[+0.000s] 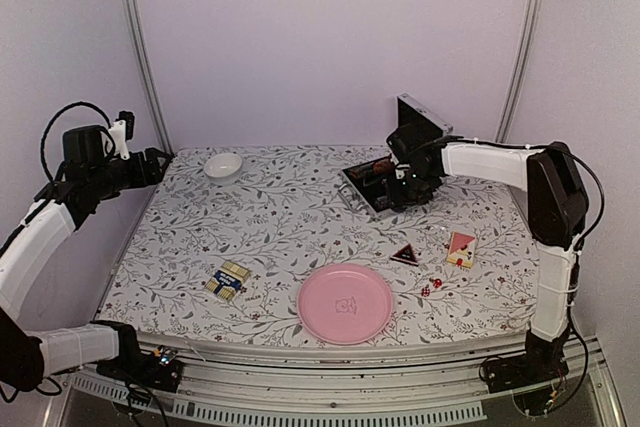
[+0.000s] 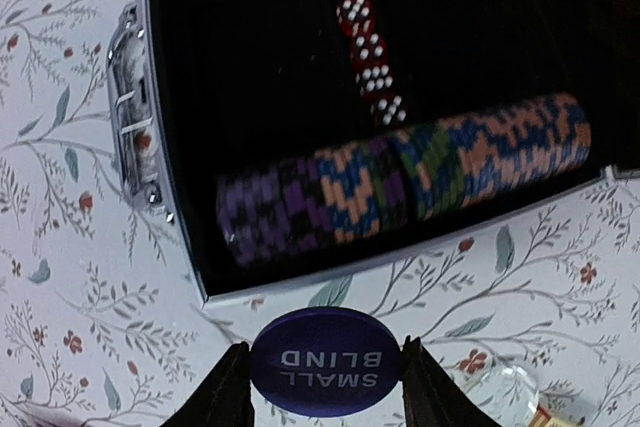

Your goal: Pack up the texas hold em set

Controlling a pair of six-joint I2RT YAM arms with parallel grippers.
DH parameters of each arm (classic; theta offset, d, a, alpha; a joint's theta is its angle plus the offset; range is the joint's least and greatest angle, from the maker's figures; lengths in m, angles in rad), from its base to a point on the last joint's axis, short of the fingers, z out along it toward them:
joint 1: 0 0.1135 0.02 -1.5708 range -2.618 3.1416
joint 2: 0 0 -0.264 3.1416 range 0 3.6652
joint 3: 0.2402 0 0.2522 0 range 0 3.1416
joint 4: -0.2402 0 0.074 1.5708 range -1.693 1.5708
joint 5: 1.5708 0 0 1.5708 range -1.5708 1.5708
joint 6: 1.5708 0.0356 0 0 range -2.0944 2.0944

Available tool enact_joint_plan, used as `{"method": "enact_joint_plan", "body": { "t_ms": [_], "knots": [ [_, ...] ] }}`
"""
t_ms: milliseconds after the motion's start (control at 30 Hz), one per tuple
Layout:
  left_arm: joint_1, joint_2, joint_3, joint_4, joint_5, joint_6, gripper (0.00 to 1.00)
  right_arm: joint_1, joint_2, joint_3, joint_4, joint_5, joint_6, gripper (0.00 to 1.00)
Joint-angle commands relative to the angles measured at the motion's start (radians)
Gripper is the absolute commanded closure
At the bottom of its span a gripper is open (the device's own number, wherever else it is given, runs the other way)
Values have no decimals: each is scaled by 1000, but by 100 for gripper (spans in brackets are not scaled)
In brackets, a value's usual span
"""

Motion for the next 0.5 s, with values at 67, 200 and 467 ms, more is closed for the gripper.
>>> {"method": "enact_joint_plan", "body": {
  "t_ms": [67,200,467],
  "knots": [
    [9,-1,4,4,-5,12,17,-81,161,248,50,-40,-117,53],
    [11,6,4,3,-17,15,17,-101,282,409,60,-90,-150,53],
    [10,28,4,4,-18,15,17,-106,426,535,70,-165,-187,53]
  ]
}}
